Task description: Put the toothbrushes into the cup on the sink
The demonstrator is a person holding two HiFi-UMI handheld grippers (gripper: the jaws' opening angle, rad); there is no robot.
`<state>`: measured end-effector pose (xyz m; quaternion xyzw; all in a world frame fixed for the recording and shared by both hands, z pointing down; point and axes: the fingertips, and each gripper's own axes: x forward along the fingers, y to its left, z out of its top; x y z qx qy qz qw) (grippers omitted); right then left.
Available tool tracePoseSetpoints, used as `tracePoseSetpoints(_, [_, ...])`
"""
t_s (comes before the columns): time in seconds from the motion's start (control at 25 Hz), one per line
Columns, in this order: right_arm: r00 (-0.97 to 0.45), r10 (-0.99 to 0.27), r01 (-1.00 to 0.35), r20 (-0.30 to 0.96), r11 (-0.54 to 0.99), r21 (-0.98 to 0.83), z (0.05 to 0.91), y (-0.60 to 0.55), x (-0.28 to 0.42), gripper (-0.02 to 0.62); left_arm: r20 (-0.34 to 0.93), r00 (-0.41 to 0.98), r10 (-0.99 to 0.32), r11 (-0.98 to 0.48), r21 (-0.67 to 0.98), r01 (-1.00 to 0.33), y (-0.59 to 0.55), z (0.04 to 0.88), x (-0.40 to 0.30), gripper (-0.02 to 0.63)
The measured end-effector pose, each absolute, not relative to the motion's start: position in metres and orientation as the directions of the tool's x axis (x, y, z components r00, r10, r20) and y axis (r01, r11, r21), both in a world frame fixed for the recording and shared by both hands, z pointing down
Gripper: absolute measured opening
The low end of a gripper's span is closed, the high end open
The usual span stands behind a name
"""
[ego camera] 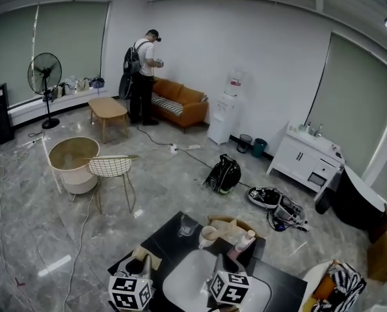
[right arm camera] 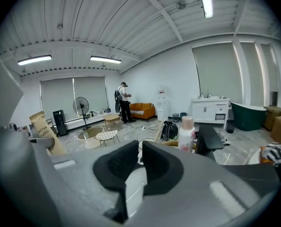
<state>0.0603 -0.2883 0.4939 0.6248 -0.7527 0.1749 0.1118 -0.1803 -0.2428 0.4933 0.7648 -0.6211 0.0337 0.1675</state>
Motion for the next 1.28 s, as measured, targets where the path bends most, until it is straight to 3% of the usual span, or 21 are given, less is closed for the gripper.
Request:
tracePoseSetpoints(0.12, [-0.197, -0.906, -0.979, 0.374, 0.163, -0.119, 0.490, -0.275, 0.059, 0.005, 0.255, 0.236, -0.938, -0.183, 0.215, -0.959, -0.238, 0.491, -0.175, 0.040])
tracePoseSetpoints(1.28, [-0.181, -0.899, -0.978, 0.398, 0.121, -0.173, 0.504, -0.254, 0.088, 0.003, 0.228, 0.345, -0.910, -0.310, 0.178, -0.934, -0.271, 0.468, -0.123, 0.040])
